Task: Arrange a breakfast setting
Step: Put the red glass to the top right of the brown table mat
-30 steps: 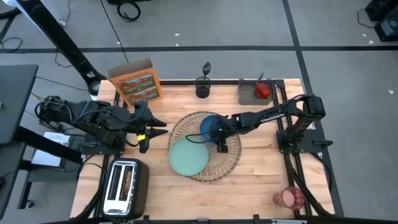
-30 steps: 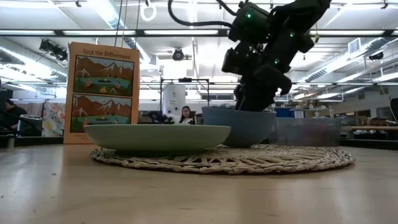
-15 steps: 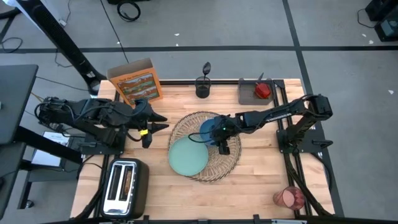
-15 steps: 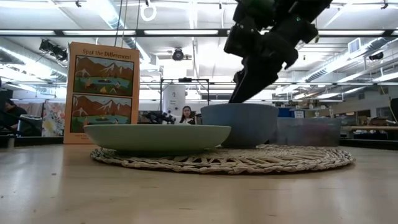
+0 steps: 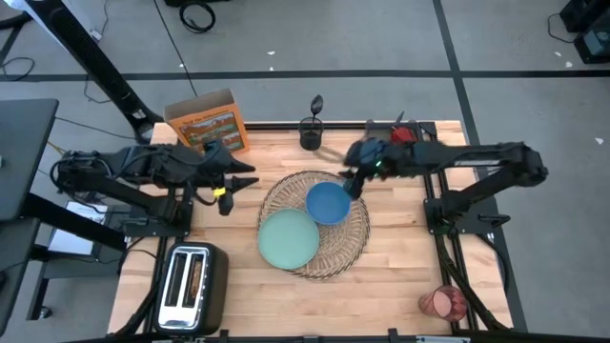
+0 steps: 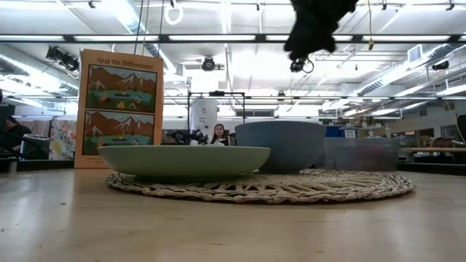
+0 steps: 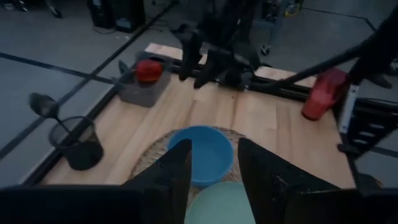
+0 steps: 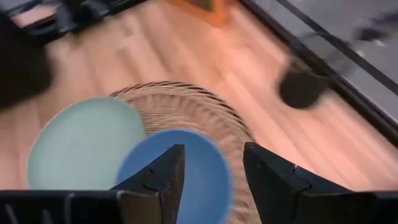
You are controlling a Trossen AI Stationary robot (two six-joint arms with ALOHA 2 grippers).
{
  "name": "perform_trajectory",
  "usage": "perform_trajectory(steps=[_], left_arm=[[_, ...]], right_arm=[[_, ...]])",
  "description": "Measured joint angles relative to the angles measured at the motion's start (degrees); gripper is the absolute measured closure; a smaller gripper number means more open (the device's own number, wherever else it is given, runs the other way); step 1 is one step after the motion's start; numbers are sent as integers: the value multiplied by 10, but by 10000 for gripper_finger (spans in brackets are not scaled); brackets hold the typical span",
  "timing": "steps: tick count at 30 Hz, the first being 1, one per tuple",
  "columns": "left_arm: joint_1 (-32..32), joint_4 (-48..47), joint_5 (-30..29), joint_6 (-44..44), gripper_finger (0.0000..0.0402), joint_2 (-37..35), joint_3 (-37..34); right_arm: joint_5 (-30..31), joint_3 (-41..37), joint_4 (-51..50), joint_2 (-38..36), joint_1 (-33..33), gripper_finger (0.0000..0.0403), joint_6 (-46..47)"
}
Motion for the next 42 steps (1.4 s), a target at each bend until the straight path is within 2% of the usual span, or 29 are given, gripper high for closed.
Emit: perform_trajectory(steps=[5, 9, 13, 17, 21, 27, 34, 36, 38, 40, 42], left_arm=[[11, 0, 10, 12, 218, -8, 0], [3, 0, 50, 41, 201, -13, 0], [3, 1, 64, 65, 198, -17, 0], [15, 2, 64, 78, 198, -20, 0], [30, -2, 65, 87, 198, -21, 0], [57, -17, 66, 64, 198, -21, 0], [94, -8, 66, 44, 198, -21, 0], [109, 10, 65, 44, 198, -21, 0], [121, 31, 64, 43, 198, -21, 0], [128, 49, 64, 44, 198, -20, 0], [135, 53, 65, 48, 198, -20, 0]], right_arm=[[0, 1, -101, -45, -61, 175, 80], [48, 1, -170, -54, -93, 122, 126], [72, 1, -201, -42, -125, 81, 159], [57, 1, -228, -6, -172, 56, 184], [21, 1, -231, 40, -226, 52, 150], [19, 1, -229, 105, -295, 55, 79], [93, 10, -216, 158, -349, 55, 54], [111, 17, -217, 171, -360, 56, 58], [99, 21, -231, 176, -365, 56, 89], [83, 21, -236, 171, -355, 56, 95], [98, 21, -235, 160, -340, 56, 85]])
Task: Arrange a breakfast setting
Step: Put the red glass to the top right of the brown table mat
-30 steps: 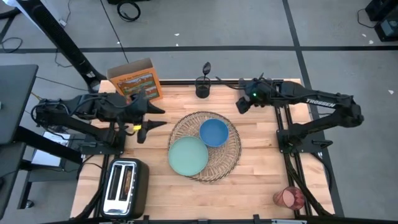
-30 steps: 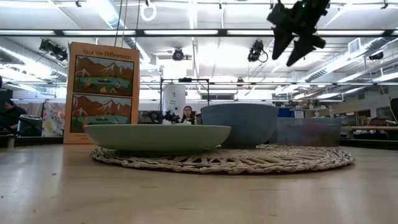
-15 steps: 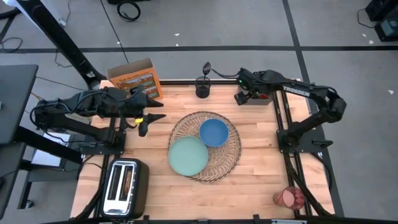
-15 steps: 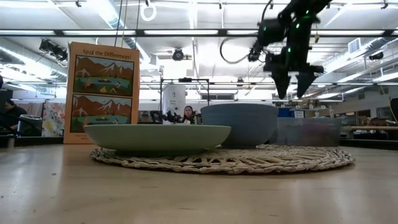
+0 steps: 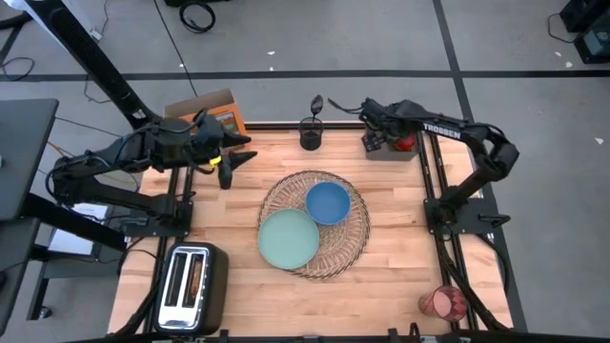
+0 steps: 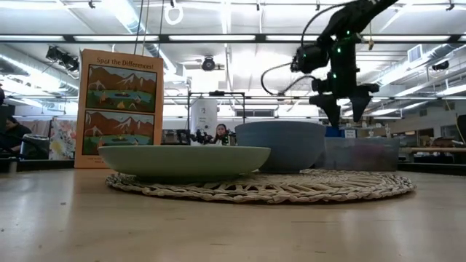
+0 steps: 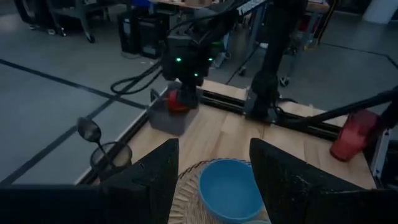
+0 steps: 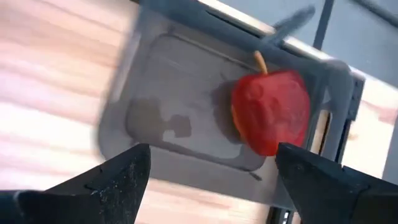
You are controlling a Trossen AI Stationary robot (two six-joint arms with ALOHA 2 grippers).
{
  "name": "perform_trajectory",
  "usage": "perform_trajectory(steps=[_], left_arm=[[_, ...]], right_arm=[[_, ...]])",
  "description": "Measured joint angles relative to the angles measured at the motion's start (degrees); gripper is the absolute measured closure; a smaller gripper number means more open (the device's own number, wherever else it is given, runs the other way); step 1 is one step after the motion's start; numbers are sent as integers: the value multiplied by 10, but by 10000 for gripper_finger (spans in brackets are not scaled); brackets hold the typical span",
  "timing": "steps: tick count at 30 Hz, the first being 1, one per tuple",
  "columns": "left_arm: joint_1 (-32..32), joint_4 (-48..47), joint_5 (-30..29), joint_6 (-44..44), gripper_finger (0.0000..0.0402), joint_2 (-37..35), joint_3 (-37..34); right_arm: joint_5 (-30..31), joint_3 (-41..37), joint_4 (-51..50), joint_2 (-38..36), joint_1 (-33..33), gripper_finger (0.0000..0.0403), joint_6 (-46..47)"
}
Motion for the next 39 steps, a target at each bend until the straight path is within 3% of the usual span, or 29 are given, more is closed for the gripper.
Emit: perform_trajectory(steps=[4, 7, 13, 22, 31, 39], left_arm=[[32, 0, 2, 19, 198, 0, 0], [56, 0, 24, 40, 198, 0, 0], [75, 1, 63, 121, 198, 0, 0], [65, 27, 67, 148, 198, 0, 0], [-6, 19, 67, 63, 198, 0, 0], [-95, 10, 67, -21, 198, 12, -7]], right_arm=[[34, 0, 4, -25, -4, 56, 5], [-10, 7, -13, -56, -1, 56, -2], [-117, 77, -142, -134, 104, 56, 37], [-271, 183, -232, -160, 364, 56, 339], [-292, 185, -227, -104, 678, 56, 654], [-360, 185, -169, -4, 876, 56, 845]])
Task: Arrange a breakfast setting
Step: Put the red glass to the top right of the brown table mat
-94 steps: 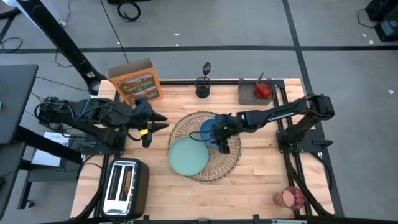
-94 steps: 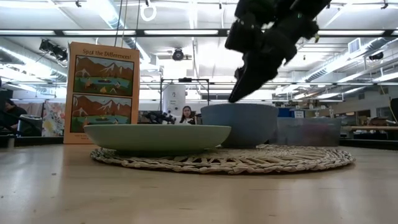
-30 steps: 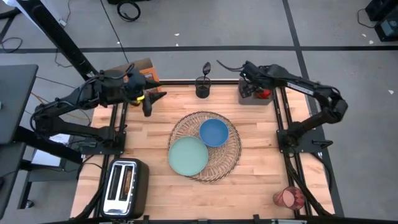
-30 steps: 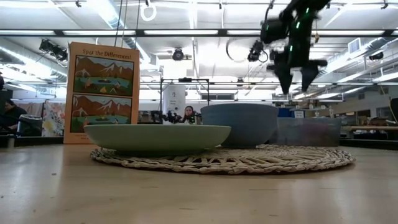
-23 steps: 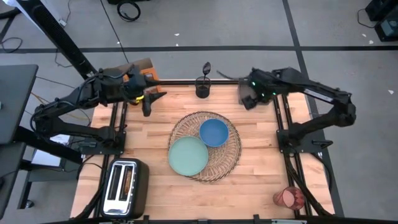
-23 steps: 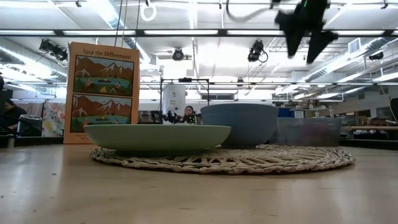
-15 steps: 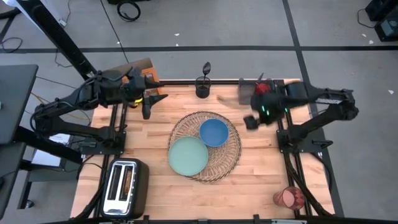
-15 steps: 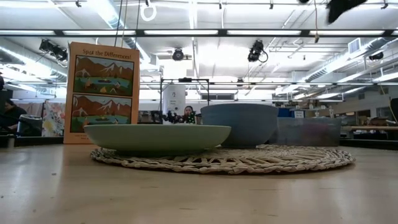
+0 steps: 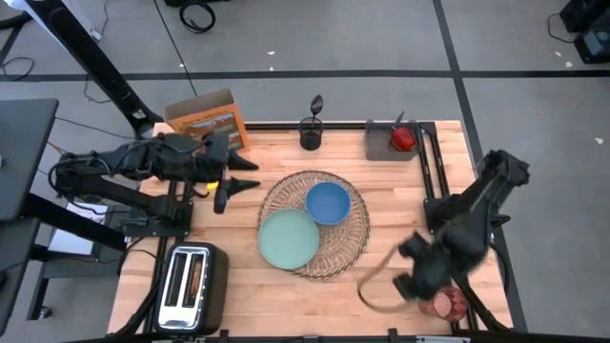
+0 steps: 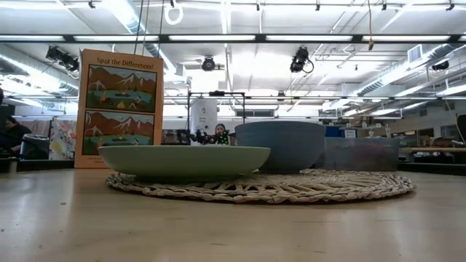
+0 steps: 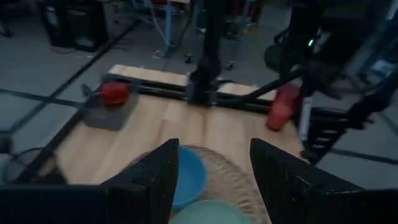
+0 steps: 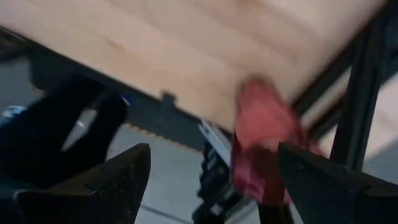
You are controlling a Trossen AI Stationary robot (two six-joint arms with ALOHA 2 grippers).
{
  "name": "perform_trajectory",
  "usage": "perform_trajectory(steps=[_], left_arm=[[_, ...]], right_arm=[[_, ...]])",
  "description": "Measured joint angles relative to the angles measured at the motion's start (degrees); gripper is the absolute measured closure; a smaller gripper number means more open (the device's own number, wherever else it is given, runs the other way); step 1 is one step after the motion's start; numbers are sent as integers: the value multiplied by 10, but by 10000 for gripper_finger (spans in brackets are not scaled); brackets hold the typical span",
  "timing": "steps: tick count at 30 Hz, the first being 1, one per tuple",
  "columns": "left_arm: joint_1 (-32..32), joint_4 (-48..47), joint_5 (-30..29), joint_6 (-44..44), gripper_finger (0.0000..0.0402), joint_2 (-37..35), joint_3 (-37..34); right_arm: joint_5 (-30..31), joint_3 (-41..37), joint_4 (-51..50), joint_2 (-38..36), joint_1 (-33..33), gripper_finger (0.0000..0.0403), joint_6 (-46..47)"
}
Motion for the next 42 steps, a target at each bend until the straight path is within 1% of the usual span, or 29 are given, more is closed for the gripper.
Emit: perform_trajectory(steps=[4, 7, 13, 16, 18, 21, 25, 28, 42], left_arm=[[-27, -2, 0, -14, 198, 3, 0], [-34, -3, 0, -14, 198, 7, 0], [-35, 3, -5, -15, 198, 11, 0], [-35, 7, -7, -14, 198, 12, 0], [-35, 10, -7, -14, 198, 12, 0], [-34, 13, -7, -14, 198, 12, 0], [-33, 13, -8, -14, 198, 12, 0], [-33, 13, -8, -17, 198, 12, 0], [-33, 13, -8, -29, 198, 12, 0]], right_arm=[[-6, 0, 37, 36, 64, 56, 76], [-6, 0, 52, 56, 92, 56, 115], [3, 0, 46, 100, 104, 57, 106], [6, 0, 42, 121, 102, 71, 98], [14, 0, 43, 131, 103, 92, 98], [24, -5, 47, 136, 101, 137, 106], [21, -16, 49, 139, 96, 202, 96], [19, -22, 45, 139, 92, 242, 83], [21, -23, 16, 136, 74, 389, 4]])
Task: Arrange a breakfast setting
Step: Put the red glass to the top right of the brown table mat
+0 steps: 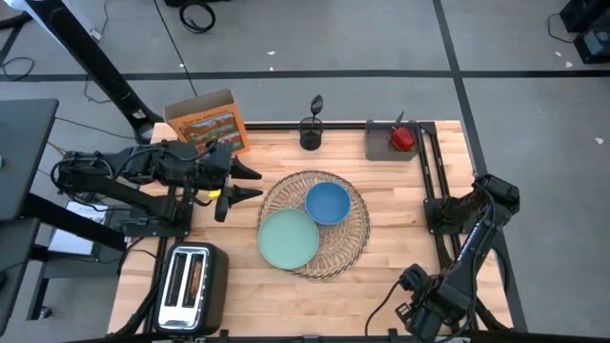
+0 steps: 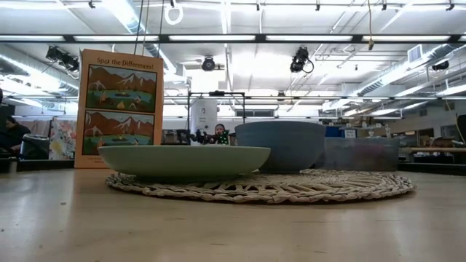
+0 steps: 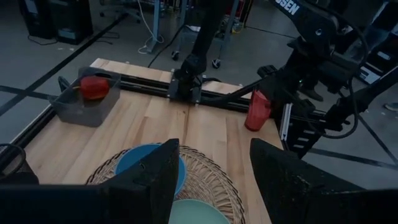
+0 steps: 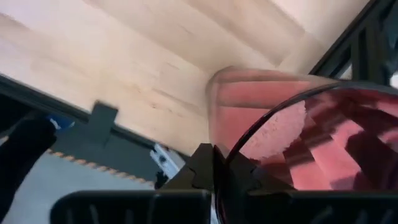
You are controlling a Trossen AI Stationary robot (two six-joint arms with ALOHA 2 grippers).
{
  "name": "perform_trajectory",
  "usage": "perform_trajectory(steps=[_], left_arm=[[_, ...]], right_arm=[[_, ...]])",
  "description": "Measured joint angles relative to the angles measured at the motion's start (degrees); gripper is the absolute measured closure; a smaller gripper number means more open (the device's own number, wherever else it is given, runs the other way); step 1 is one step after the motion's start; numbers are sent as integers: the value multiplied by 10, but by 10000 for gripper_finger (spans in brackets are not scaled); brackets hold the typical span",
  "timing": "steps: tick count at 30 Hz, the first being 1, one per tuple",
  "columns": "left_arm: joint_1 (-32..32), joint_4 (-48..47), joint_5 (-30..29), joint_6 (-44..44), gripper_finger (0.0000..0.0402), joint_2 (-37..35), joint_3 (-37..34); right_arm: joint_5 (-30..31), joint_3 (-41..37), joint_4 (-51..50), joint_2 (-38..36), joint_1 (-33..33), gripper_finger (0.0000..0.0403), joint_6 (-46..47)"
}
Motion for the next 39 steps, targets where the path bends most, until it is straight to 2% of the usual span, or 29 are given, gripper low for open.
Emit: perform_trajectory(steps=[5, 10, 13, 20, 25, 29, 32, 35, 39], left_arm=[[5, -1, 1, 0, 198, -5, 0], [26, -35, 8, 0, 198, -22, 0], [44, -67, 18, 0, 198, -35, 0], [85, -146, 19, 6, 198, -47, 0], [119, -149, 19, 38, 198, -47, 0], [151, -129, 18, 75, 198, -46, 0], [174, -104, 18, 96, 198, -39, 0], [195, -81, 18, 124, 198, -29, 0], [217, -70, 18, 155, 198, -16, 0]], right_arm=[[8, 0, -25, -24, -34, 392, -65], [19, 11, -104, -65, -105, 392, -189], [57, 22, -155, -99, -161, 392, -286], [123, 20, -150, -153, -368, 392, -590], [132, 26, -145, -155, -520, 392, -803], [174, 53, -136, -138, -619, 392, -1006], [198, 72, -96, -116, -671, 392, -1188], [195, 80, -36, -89, -709, 392, -1351], [190, 80, 2, -49, -746, 392, -1483]])
